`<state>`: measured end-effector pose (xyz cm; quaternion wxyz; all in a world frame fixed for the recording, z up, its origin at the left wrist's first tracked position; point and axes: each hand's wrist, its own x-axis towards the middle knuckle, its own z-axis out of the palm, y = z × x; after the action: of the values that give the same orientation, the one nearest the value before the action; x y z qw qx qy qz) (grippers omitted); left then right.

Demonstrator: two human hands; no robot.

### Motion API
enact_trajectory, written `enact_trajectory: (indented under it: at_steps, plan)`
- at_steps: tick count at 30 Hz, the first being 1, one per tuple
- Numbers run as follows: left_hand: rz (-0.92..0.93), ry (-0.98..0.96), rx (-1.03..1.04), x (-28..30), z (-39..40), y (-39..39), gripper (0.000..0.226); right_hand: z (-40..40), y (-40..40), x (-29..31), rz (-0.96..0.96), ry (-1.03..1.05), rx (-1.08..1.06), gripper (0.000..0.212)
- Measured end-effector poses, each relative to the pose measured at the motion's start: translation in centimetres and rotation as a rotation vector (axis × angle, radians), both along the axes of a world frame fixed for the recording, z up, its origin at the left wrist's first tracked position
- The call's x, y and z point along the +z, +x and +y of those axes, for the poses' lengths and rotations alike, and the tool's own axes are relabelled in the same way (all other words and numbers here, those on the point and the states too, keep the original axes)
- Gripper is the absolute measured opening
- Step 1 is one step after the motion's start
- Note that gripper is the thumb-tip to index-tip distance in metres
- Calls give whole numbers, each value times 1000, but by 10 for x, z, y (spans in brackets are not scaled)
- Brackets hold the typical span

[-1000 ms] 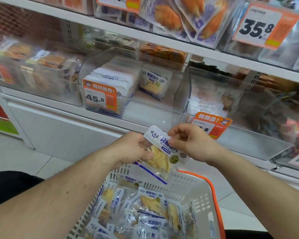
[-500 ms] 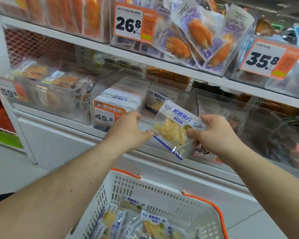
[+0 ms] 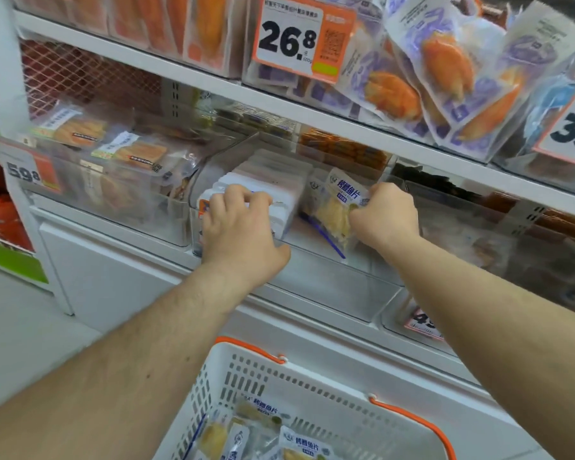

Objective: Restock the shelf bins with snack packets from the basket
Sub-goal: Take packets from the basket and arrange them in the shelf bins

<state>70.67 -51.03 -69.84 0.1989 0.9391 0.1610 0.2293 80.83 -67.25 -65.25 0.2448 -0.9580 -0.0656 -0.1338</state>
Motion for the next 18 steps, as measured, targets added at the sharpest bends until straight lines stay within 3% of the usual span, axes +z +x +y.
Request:
enact_trajectory:
  at_steps: [11, 18]
  plan:
    - [-5, 54, 37, -15, 1, 10, 90, 21, 53, -35, 85, -205, -16, 30]
    - [-7, 81, 43, -21, -2, 16, 87, 18, 83, -43, 114, -176, -120, 23]
